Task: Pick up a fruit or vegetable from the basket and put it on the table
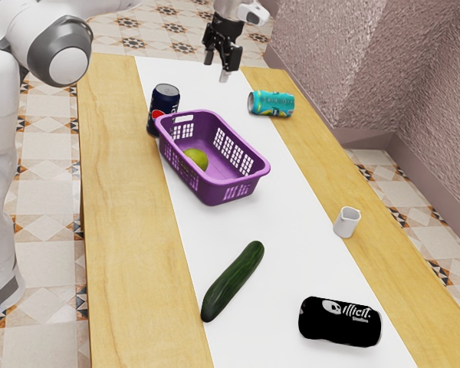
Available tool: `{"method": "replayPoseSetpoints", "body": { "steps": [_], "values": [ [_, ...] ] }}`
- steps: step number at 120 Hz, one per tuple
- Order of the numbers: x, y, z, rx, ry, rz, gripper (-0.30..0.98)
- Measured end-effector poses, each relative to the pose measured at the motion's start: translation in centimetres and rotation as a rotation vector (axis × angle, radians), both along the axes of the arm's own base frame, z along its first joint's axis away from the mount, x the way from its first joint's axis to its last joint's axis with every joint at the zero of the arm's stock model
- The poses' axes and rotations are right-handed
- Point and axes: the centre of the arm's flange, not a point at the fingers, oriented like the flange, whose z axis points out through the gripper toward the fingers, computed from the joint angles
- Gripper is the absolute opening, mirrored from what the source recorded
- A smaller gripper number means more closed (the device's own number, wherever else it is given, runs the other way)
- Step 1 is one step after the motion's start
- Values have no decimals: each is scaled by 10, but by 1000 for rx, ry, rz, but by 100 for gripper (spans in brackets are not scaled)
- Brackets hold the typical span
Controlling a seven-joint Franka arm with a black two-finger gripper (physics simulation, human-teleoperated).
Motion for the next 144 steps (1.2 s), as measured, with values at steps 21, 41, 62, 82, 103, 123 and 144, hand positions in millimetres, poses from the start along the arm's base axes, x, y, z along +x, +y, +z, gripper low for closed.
{"method": "replayPoseSetpoints", "body": {
  "steps": [21, 41, 62, 82, 103, 123, 144],
  "values": [
    [-4, 9, -1, -16, -7, 4, 69],
    [-20, -3, 77, 24, -122, -5, 68],
    [-68, -37, 94, -80, -95, -14, 68],
    [-131, -32, 50, -141, -35, 59, 69],
    [-110, -27, 8, -182, 8, 178, 69],
    [-79, -53, -23, -17, -15, 154, 69],
    [-66, -65, -25, 74, -100, 105, 69]
  ]
}}
